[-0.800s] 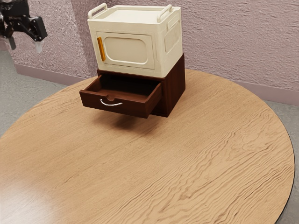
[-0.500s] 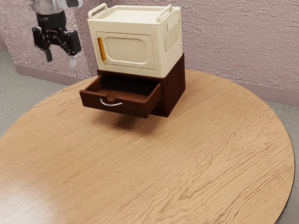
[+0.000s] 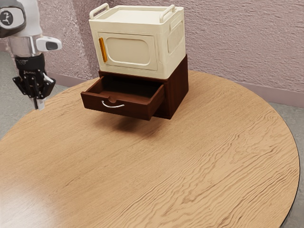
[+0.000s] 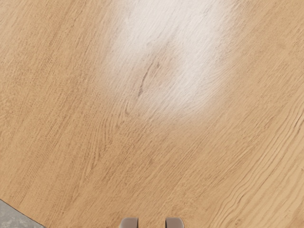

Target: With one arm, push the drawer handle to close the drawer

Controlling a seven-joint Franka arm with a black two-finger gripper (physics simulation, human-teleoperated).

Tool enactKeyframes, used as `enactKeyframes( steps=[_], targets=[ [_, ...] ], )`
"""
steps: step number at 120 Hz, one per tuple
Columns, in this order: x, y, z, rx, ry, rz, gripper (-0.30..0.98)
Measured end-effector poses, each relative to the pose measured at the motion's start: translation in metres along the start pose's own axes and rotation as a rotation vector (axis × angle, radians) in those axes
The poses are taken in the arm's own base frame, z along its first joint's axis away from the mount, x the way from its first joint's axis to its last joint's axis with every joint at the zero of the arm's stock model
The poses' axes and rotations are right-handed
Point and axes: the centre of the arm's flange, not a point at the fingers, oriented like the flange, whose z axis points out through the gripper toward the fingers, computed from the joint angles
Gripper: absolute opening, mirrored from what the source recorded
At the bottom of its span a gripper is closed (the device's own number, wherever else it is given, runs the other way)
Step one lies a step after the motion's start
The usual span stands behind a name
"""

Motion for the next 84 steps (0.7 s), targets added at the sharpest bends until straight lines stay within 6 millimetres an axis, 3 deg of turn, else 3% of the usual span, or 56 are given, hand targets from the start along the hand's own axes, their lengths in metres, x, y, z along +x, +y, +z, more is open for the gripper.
enactKeyframes(
  steps=[13,29,61,84],
  targets=[
    [0.01,0.001,0.038,0.015,-0.011,-0.009,-0.06],
    [0.026,-0.002,0.067,0.035,0.038,-0.022,-0.08],
    [0.085,0.008,0.098,0.081,0.139,-0.038,-0.1],
    [0.114,0.006,0.113,0.095,0.21,-0.052,-0.1]
  ],
)
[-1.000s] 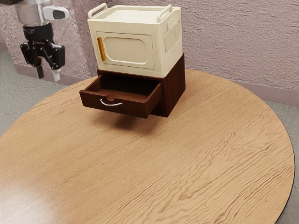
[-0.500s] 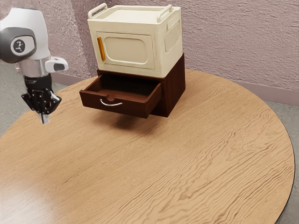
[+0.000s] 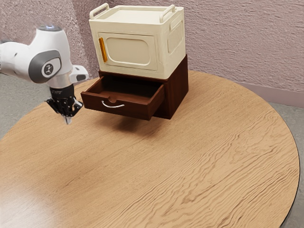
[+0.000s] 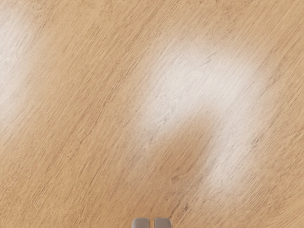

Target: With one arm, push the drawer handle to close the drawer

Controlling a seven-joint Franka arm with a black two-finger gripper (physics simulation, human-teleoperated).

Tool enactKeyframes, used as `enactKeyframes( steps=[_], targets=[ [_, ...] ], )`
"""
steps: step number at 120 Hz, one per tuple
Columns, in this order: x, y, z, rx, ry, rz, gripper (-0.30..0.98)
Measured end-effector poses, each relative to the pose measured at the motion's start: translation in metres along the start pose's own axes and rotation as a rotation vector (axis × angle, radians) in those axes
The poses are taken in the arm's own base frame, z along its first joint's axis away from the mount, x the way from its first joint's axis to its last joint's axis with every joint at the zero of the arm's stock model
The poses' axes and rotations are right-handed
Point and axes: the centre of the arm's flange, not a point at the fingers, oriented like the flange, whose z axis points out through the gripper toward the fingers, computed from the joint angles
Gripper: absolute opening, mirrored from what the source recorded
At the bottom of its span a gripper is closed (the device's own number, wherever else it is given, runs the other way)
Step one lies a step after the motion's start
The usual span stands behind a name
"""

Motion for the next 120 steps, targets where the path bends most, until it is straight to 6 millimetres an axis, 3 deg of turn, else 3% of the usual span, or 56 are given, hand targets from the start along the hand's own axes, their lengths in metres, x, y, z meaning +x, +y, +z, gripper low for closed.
enactKeyframes(
  steps=[44,73,94,120],
  targets=[
    [0.032,0.021,0.013,0.023,0.124,0.026,-0.1],
    [0.038,0.075,0.02,0.025,0.152,0.108,-0.1],
    [0.055,0.069,0.014,0.032,0.185,0.091,-0.1],
    [0.075,0.078,0.026,0.045,0.207,0.095,-0.1]
  ],
)
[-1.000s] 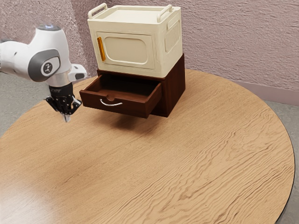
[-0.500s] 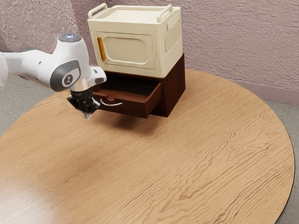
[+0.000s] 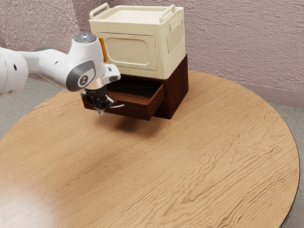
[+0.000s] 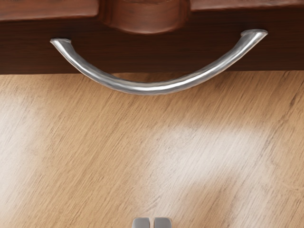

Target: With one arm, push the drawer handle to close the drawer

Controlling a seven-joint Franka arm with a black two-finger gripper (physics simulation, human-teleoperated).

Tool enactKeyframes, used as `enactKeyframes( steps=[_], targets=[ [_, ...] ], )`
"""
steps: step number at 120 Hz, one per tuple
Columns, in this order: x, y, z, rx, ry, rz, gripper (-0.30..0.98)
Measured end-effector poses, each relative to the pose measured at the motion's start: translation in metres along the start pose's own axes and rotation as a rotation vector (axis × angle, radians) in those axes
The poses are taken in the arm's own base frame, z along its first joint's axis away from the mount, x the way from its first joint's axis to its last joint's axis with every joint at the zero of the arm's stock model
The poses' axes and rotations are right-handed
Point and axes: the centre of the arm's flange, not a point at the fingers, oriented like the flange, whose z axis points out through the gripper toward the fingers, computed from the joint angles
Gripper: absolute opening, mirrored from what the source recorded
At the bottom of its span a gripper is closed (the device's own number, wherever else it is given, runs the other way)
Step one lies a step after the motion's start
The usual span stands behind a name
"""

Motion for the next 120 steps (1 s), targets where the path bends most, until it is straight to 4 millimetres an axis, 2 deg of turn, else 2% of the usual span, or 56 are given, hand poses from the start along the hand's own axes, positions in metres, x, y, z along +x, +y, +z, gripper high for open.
enactKeyframes(
  steps=[46,69,85,120],
  targets=[
    [0.016,0.003,0.016,0.001,0.081,-0.003,-0.1],
    [0.023,-0.013,0.028,0.014,0.085,-0.028,-0.1],
    [0.022,-0.012,0.03,0.014,0.083,-0.027,-0.1],
    [0.027,-0.018,0.049,0.031,0.068,-0.036,-0.1]
  ],
)
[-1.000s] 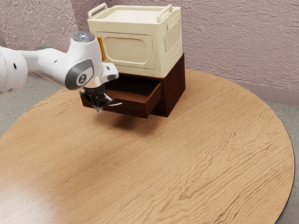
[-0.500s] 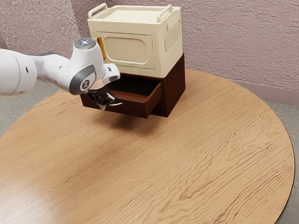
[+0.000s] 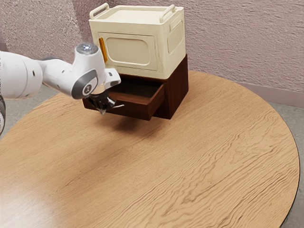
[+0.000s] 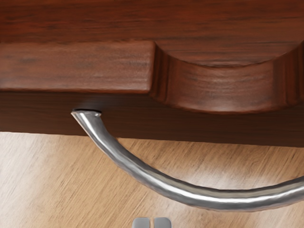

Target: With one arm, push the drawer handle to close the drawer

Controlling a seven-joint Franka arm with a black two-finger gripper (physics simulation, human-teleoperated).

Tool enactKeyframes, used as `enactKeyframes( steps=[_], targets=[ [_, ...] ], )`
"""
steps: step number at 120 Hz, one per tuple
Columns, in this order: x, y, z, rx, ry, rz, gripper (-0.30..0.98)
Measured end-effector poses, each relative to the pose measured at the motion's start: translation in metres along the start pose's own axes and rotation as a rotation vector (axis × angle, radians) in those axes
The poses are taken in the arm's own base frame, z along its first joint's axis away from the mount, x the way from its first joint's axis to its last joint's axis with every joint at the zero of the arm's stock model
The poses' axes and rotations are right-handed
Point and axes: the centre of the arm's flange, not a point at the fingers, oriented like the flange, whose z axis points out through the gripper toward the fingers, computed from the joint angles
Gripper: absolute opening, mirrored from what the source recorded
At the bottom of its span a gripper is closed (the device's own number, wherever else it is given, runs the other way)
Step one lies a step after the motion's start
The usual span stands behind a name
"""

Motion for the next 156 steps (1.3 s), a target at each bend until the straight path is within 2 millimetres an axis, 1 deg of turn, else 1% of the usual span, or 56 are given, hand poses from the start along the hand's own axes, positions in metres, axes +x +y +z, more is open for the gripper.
enactKeyframes(
  steps=[21,34,56,71,86,96,126,133,156],
  targets=[
    [0.005,0.0,0.008,-0.005,0.014,-0.002,-0.1],
    [0.015,0.002,0.008,-0.014,0.043,-0.003,-0.1],
    [0.023,0.004,0.012,-0.038,0.09,-0.005,-0.1],
    [0.035,0.005,0.012,-0.05,0.134,-0.004,-0.1],
    [0.042,0.005,0.015,-0.065,0.169,-0.007,-0.1],
    [0.05,0.01,0.013,-0.074,0.202,-0.001,-0.1],
    [0.069,0.015,0.024,-0.089,0.272,0.007,-0.1],
    [0.071,0.014,0.027,-0.093,0.284,0.004,-0.1],
    [0.087,0.008,0.028,-0.102,0.336,-0.004,-0.1]
  ],
)
